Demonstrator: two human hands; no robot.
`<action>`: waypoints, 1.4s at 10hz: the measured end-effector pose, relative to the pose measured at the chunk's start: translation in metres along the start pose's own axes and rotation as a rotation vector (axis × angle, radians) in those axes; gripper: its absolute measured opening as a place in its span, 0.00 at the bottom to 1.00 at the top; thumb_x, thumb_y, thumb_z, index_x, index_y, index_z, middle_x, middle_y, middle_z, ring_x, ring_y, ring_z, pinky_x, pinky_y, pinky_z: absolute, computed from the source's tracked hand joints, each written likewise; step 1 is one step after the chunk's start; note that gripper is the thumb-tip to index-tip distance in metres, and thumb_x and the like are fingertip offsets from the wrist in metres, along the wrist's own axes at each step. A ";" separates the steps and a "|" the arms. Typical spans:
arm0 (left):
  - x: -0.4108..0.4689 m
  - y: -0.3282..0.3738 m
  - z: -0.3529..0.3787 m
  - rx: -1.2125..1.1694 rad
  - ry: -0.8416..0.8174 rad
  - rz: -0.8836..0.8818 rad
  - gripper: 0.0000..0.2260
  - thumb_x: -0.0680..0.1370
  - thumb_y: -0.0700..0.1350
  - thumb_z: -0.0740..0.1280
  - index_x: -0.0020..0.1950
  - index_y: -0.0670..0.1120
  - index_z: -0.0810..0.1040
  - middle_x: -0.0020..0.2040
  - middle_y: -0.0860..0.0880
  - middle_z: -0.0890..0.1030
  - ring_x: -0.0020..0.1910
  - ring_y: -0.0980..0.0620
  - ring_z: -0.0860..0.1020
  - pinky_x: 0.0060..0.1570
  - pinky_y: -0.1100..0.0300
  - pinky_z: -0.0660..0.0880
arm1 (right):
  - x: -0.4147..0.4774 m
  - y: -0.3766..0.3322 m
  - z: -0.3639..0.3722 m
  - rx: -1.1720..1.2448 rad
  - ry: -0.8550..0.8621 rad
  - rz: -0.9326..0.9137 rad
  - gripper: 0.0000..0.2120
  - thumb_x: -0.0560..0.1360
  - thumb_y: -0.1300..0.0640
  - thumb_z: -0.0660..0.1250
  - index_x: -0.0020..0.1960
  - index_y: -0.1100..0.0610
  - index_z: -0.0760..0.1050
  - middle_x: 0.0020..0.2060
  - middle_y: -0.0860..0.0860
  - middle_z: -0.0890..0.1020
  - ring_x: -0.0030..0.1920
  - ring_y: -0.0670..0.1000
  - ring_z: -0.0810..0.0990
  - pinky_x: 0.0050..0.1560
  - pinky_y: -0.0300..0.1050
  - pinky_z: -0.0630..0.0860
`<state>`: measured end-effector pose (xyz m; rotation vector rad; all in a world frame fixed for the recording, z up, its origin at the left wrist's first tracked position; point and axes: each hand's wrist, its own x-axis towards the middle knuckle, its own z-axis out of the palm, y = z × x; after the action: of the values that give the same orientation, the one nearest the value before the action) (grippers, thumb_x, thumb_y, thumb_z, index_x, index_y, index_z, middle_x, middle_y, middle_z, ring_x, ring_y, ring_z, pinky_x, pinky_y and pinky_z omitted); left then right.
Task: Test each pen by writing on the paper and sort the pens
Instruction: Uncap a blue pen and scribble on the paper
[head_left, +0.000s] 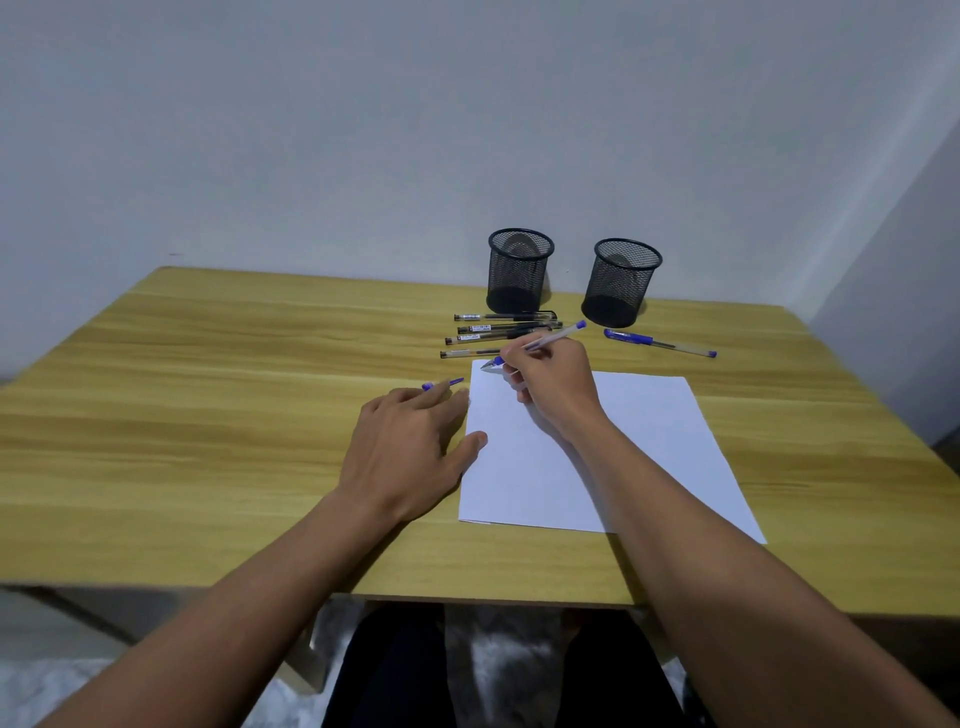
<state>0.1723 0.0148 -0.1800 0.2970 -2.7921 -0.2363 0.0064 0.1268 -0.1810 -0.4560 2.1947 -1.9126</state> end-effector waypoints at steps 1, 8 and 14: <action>-0.001 0.000 0.000 0.026 0.005 -0.003 0.21 0.76 0.65 0.56 0.60 0.57 0.79 0.61 0.55 0.81 0.64 0.47 0.75 0.59 0.50 0.71 | 0.000 0.000 0.000 0.002 -0.005 0.000 0.05 0.78 0.60 0.70 0.45 0.57 0.84 0.32 0.53 0.80 0.33 0.48 0.76 0.29 0.40 0.72; 0.000 -0.005 0.002 -0.001 -0.260 -0.063 0.32 0.78 0.70 0.46 0.80 0.58 0.53 0.81 0.53 0.52 0.80 0.50 0.47 0.77 0.46 0.45 | 0.002 -0.001 0.004 -0.067 -0.023 0.011 0.04 0.77 0.58 0.73 0.47 0.58 0.84 0.36 0.53 0.84 0.36 0.50 0.80 0.31 0.39 0.74; -0.001 -0.006 0.004 -0.006 -0.254 -0.066 0.32 0.78 0.70 0.46 0.79 0.59 0.53 0.81 0.53 0.53 0.80 0.50 0.47 0.77 0.46 0.45 | -0.001 0.002 0.000 -0.155 0.036 -0.004 0.02 0.74 0.58 0.73 0.44 0.55 0.83 0.37 0.53 0.85 0.41 0.54 0.84 0.40 0.48 0.81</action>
<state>0.1725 0.0100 -0.1849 0.3827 -3.0336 -0.3186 0.0076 0.1269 -0.1828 -0.4541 2.3767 -1.7735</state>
